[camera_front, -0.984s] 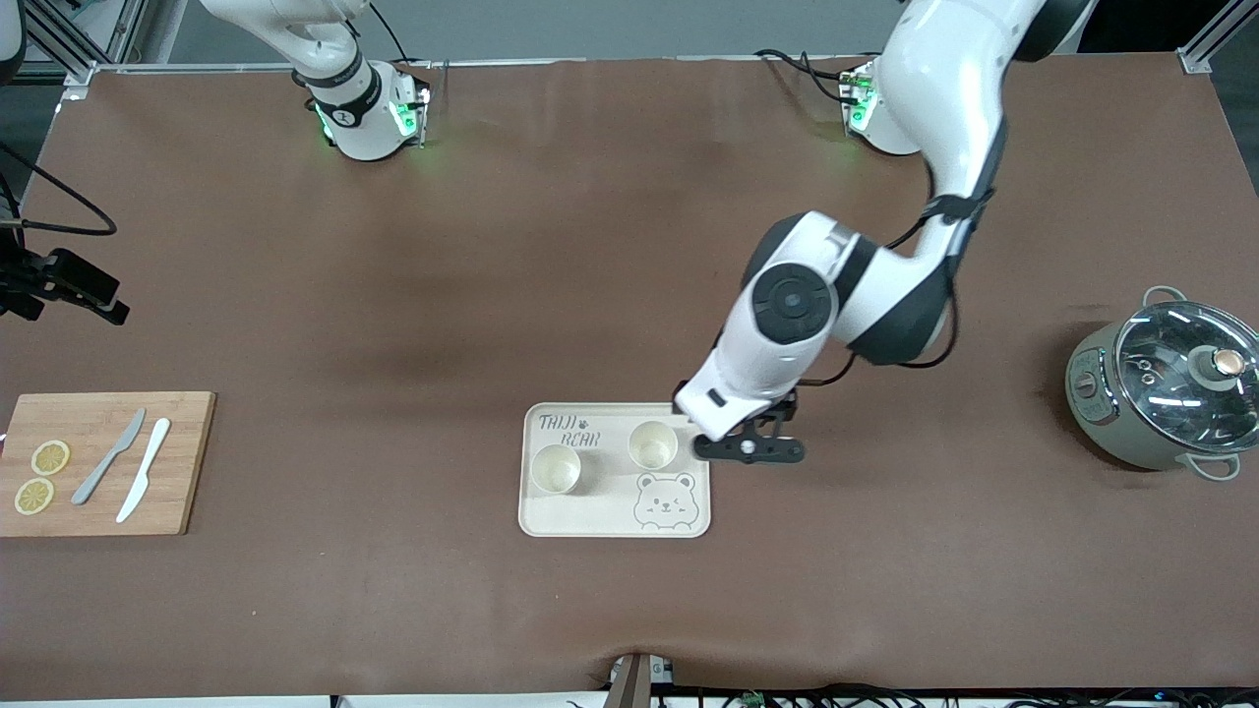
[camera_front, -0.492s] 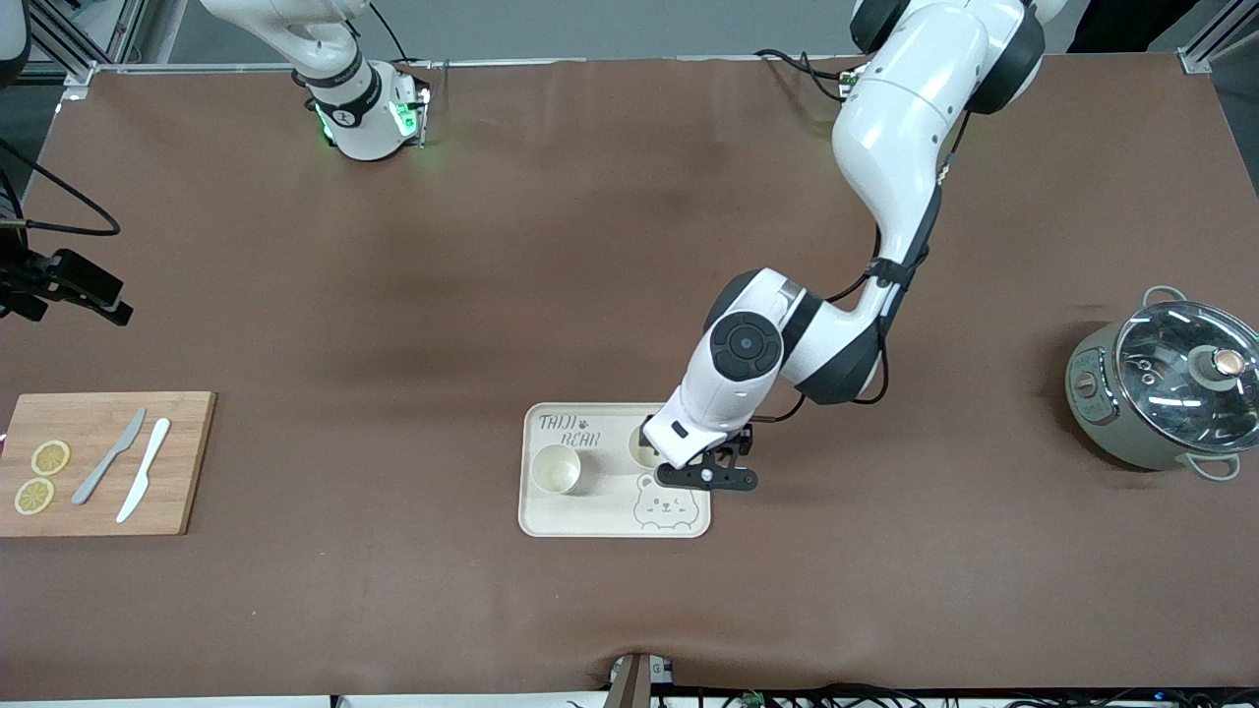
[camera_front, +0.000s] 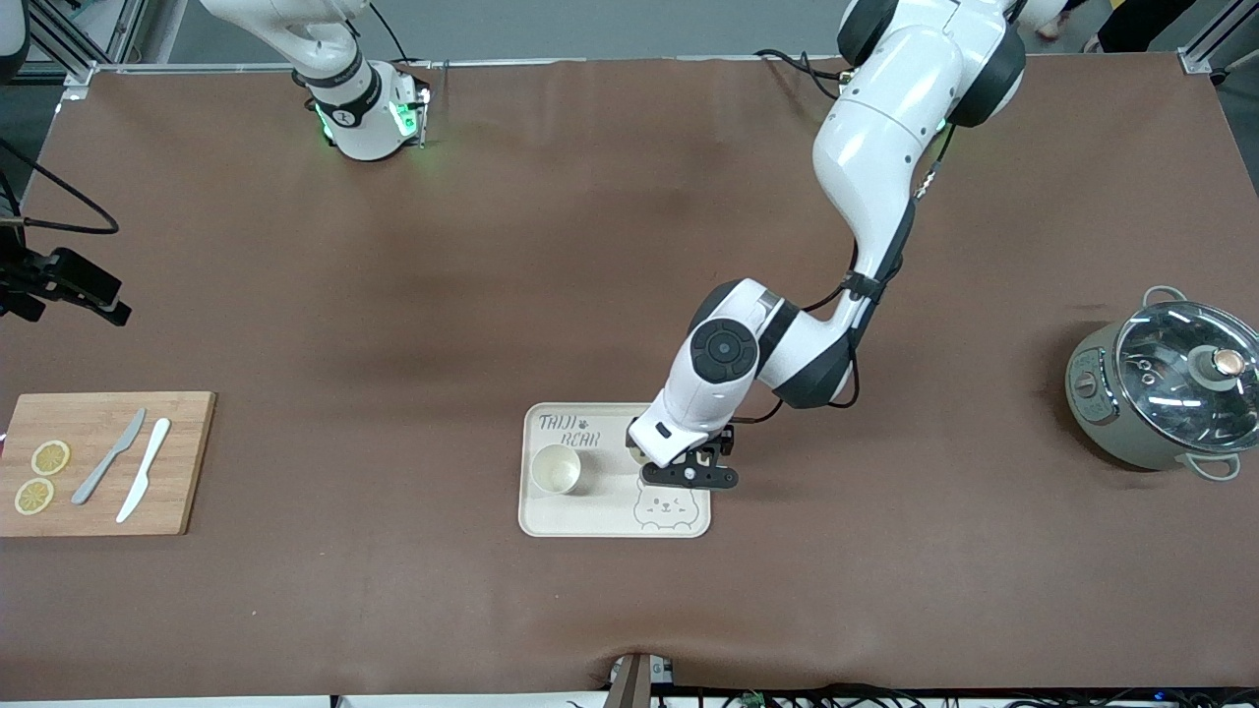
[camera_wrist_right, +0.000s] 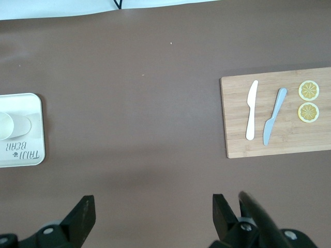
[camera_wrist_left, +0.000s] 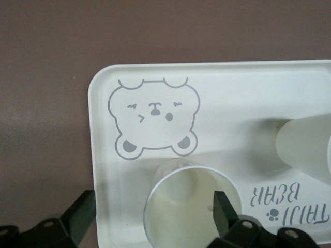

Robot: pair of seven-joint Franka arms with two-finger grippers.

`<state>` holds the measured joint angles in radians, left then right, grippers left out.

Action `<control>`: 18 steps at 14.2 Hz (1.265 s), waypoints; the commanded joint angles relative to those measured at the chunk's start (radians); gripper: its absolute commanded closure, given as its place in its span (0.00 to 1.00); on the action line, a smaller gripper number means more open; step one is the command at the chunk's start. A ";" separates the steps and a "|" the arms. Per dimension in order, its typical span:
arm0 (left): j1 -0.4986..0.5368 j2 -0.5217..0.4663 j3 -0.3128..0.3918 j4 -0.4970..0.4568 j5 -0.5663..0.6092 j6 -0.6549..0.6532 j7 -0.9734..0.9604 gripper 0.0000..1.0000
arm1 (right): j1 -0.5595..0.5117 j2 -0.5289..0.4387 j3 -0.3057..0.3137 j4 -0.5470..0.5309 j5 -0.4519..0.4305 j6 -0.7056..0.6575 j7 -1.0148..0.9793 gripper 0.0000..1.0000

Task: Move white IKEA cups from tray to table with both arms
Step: 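Grasp the cup with the left gripper while the right gripper reaches the tray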

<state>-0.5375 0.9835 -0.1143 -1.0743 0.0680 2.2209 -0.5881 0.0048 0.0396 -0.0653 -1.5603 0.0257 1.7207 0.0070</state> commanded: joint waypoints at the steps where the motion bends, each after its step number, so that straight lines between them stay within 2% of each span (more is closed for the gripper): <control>1: -0.024 0.036 0.015 0.019 0.022 0.016 -0.068 0.00 | 0.032 0.058 0.010 0.012 -0.003 -0.001 0.005 0.00; 5: -0.024 0.044 0.015 0.019 0.027 0.019 -0.062 0.00 | 0.084 0.140 0.010 0.014 0.023 0.028 0.021 0.00; 6: -0.025 0.044 0.015 0.017 0.030 0.037 -0.064 0.04 | 0.092 0.163 0.010 0.012 0.051 0.049 0.030 0.00; 7: -0.022 0.044 0.015 0.016 0.027 0.040 -0.076 0.81 | 0.099 0.192 0.010 0.012 0.072 0.068 0.068 0.00; 8: -0.012 0.038 0.015 0.014 0.030 0.040 -0.059 1.00 | 0.115 0.216 0.010 0.014 0.080 0.089 0.103 0.00; 14: -0.013 0.044 0.015 0.014 0.030 0.042 -0.055 1.00 | 0.231 0.394 0.019 0.022 0.089 0.310 0.313 0.00; 18: -0.016 0.043 0.015 0.014 0.029 0.042 -0.064 1.00 | 0.320 0.535 0.019 0.087 0.095 0.419 0.415 0.00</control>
<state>-0.5479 1.0214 -0.1031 -1.0733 0.0681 2.2552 -0.6317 0.2879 0.4998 -0.0422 -1.5499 0.1046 2.1250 0.3670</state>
